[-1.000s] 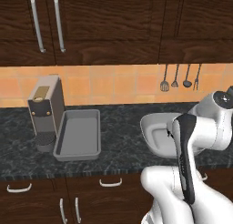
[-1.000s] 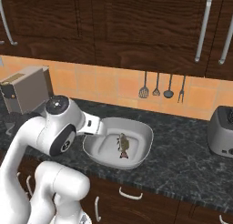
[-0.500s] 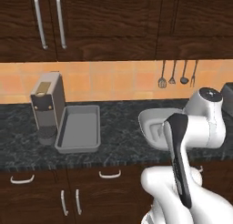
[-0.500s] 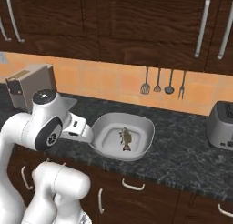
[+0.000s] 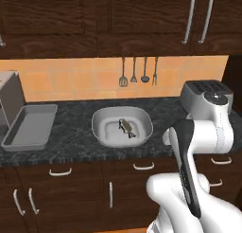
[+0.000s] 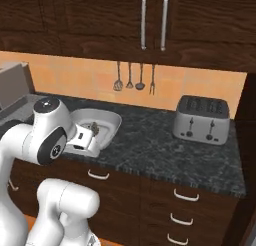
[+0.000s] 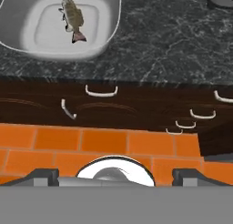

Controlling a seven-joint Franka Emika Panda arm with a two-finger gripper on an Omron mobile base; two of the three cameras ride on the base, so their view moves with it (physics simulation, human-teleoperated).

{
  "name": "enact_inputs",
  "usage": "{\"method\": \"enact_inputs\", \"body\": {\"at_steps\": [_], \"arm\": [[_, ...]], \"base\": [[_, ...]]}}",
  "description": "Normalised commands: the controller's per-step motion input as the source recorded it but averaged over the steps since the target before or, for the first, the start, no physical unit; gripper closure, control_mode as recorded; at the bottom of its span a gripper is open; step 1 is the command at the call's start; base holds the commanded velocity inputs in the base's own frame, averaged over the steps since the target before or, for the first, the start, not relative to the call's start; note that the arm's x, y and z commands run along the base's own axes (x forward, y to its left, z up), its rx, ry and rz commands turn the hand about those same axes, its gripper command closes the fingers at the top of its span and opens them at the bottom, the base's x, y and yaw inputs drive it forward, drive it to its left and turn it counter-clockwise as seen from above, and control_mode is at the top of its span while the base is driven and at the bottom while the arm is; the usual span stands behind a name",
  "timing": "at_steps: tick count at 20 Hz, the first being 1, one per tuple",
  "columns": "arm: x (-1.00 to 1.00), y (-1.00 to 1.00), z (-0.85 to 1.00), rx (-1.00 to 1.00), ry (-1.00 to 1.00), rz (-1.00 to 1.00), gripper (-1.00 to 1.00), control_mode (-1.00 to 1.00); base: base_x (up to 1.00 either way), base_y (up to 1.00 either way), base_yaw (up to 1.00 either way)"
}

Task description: Place one carrot and one fish in each tupperware on the nearby counter, to pack two identical lunches.

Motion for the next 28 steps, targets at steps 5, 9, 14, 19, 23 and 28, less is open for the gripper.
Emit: {"method": "enact_inputs", "body": {"at_steps": [5, 9, 14, 19, 23, 28], "arm": [[0.0, 0.0, 0.0, 0.0, 0.0, 0.0, -1.0, 1.0], [0.0, 0.0, 0.0, 0.0, 0.0, 0.0, -1.0, 1.0], [0.0, 0.0, 0.0, 0.0, 0.0, 0.0, -1.0, 1.0], [0.0, 0.0, 0.0, 0.0, 0.0, 0.0, -1.0, 1.0], [0.0, 0.0, 0.0, 0.0, 0.0, 0.0, -1.0, 1.0], [0.0, 0.0, 0.0, 0.0, 0.0, 0.0, -1.0, 1.0]], "base": [[-0.5, -1.0, -0.05], [-0.93, -1.0, -0.12], [-0.62, -1.0, -0.12], [-0.08, -1.0, -0.07], [0.0, -1.0, -0.01], [0.0, -1.0, 0.0]]}}
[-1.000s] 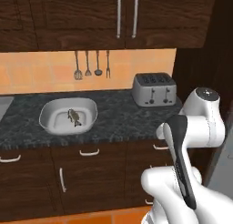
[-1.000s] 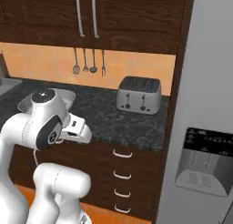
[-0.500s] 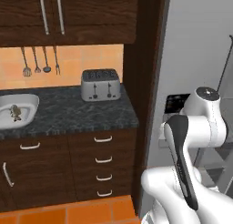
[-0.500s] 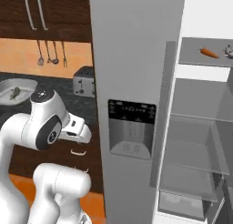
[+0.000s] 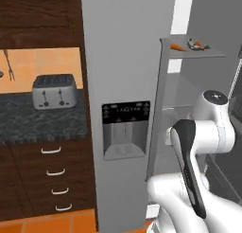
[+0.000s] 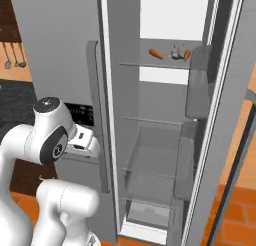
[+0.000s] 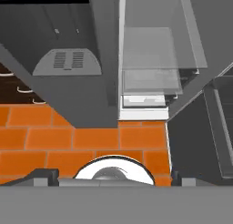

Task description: Place one carrot and one fish in each tupperware on the nearby counter, to pack two identical lunches.

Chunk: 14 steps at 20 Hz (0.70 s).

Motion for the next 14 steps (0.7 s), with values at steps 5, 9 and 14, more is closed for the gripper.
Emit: {"method": "enact_inputs", "body": {"at_steps": [5, 9, 14], "arm": [[0.0, 0.0, 0.0, 0.0, 0.0, 0.0, -1.0, 1.0], [0.0, 0.0, 0.0, 0.0, 0.0, 0.0, -1.0, 1.0], [0.0, 0.0, 0.0, 0.0, 0.0, 0.0, -1.0, 1.0]], "base": [[0.0, -0.79, 0.0], [0.08, -0.48, 0.0], [0.42, -0.09, 0.0]]}}
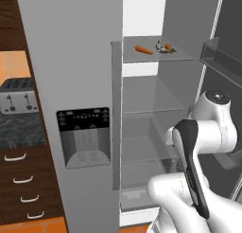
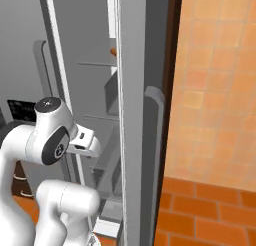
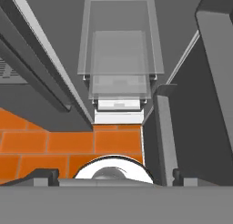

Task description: Place one carrot and one fish in each tupperware on the nearby counter, to pack two identical lunches.

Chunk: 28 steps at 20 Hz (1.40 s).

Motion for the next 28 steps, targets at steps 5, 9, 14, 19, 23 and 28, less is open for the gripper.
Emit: {"method": "enact_inputs", "body": {"at_steps": [5, 9, 14, 19, 23, 28], "arm": [[0.0, 0.0, 0.0, 0.0, 0.0, 0.0, -1.0, 1.0], [0.0, 0.0, 0.0, 0.0, 0.0, 0.0, -1.0, 1.0], [0.0, 0.0, 0.0, 0.0, 0.0, 0.0, -1.0, 1.0], [0.02, 0.0, -0.01, 0.0, -0.04, 0.0, -1.0, -1.0], [0.0, 0.0, 0.11, 0.0, -0.48, 0.02, -1.0, -1.0], [0.0, 0.0, 0.46, 0.0, -0.3, 0.03, -1.0, -1.0]], "base": [[0.54, -0.17, 0.0], [0.56, -0.18, 0.0], [0.77, -0.1, 0.0], [0.38, -0.01, 0.0], [0.0, 0.0, 0.0], [0.0, 0.0, 0.0]]}}
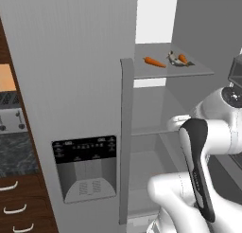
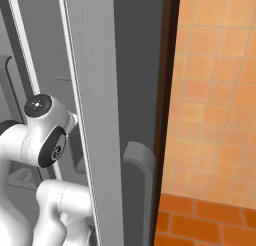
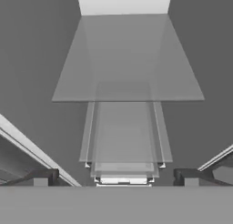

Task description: Place one carrot and one fish in each tupperware on the nearby counter, to pack two identical lunches.

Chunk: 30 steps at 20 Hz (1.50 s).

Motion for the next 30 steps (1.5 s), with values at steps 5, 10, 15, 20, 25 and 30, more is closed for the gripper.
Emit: {"method": "enact_inputs", "body": {"at_steps": [5, 10, 15, 20, 25, 30], "arm": [[0.0, 0.0, 0.54, -0.06, -0.19, 0.06, -1.0, -1.0], [0.0, 0.0, 0.65, -0.14, -0.23, 0.09, -1.0, -1.0], [0.0, 0.11, 0.79, -0.14, -0.2, 0.09, -1.0, -1.0], [0.0, 0.08, 0.77, -0.12, -0.14, 0.06, -1.0, -1.0], [0.2, 0.0, 0.65, 0.01, -0.03, 0.05, -1.0, -1.0], [0.63, 0.0, 0.06, 0.0, 0.13, 0.05, -1.0, -1.0]], "base": [[0.0, 0.0, 0.0], [0.0, 0.0, 0.0], [0.0, 0.0, 0.0], [0.0, 0.0, 0.0], [0.0, 0.0, 0.0], [0.0, 0.0, 0.0]]}}
